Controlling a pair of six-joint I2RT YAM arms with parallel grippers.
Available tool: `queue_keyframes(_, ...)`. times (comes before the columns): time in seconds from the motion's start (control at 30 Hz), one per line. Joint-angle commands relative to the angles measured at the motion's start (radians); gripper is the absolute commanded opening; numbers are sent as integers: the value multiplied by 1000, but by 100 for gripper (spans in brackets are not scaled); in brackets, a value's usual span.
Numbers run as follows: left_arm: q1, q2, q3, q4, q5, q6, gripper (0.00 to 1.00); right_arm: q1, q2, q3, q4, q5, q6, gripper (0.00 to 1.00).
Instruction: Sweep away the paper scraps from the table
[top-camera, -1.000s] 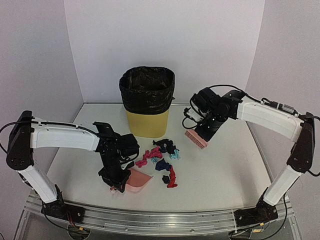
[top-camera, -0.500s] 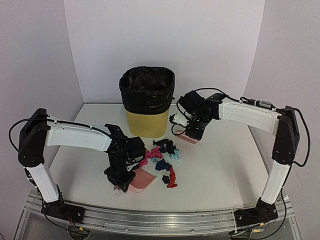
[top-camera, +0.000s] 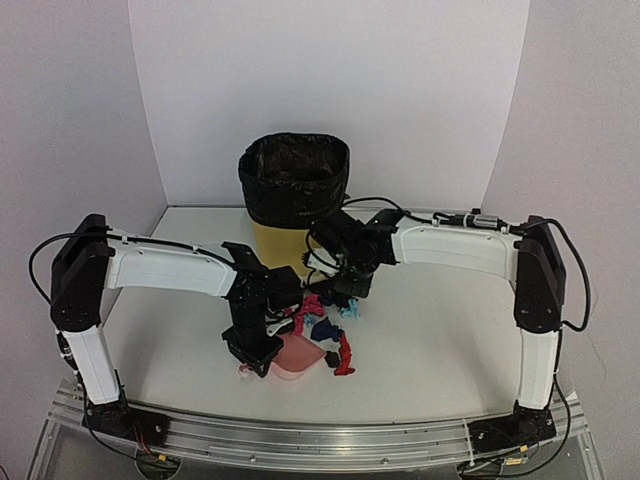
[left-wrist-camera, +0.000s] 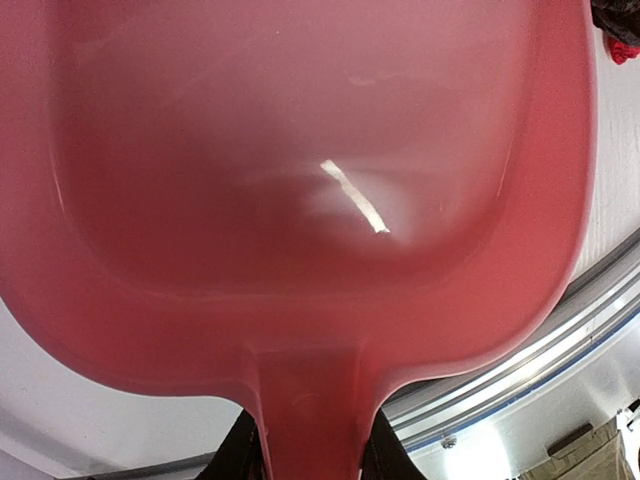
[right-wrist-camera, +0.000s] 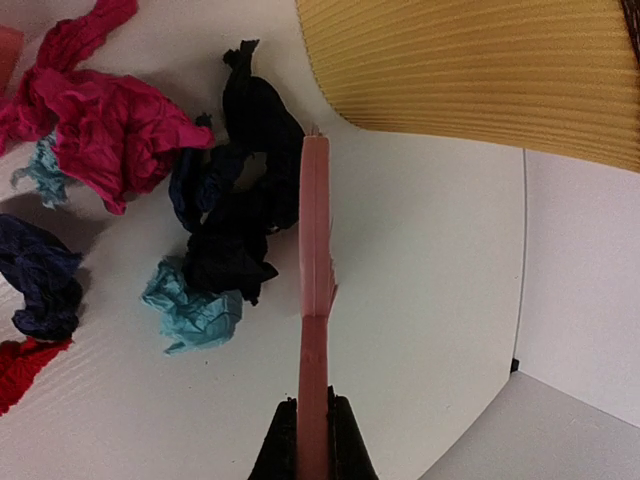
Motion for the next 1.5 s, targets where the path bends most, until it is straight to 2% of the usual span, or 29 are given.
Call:
queue_keyframes(0.0, 22, 16, 31, -25, -11, 49, 0, 52, 4, 45, 18, -7, 62, 0)
queue_keyframes(0.3, 44, 7, 35, -16, 3, 81, 0, 117, -49, -7, 20, -143, 94, 0)
queue_keyframes(0.47, 46, 0, 30, -5, 13, 95, 0, 123, -87, -27, 22, -239, 178, 0)
queue_keyframes(1.13, 46, -54, -67, 100, 47, 76, 0, 141, -172, -59, 43, -421, 489, 0)
queue_keyframes(1.47, 46, -66, -98, 132, 58, 93, 0, 142, -209, -84, 62, -417, 598, 0)
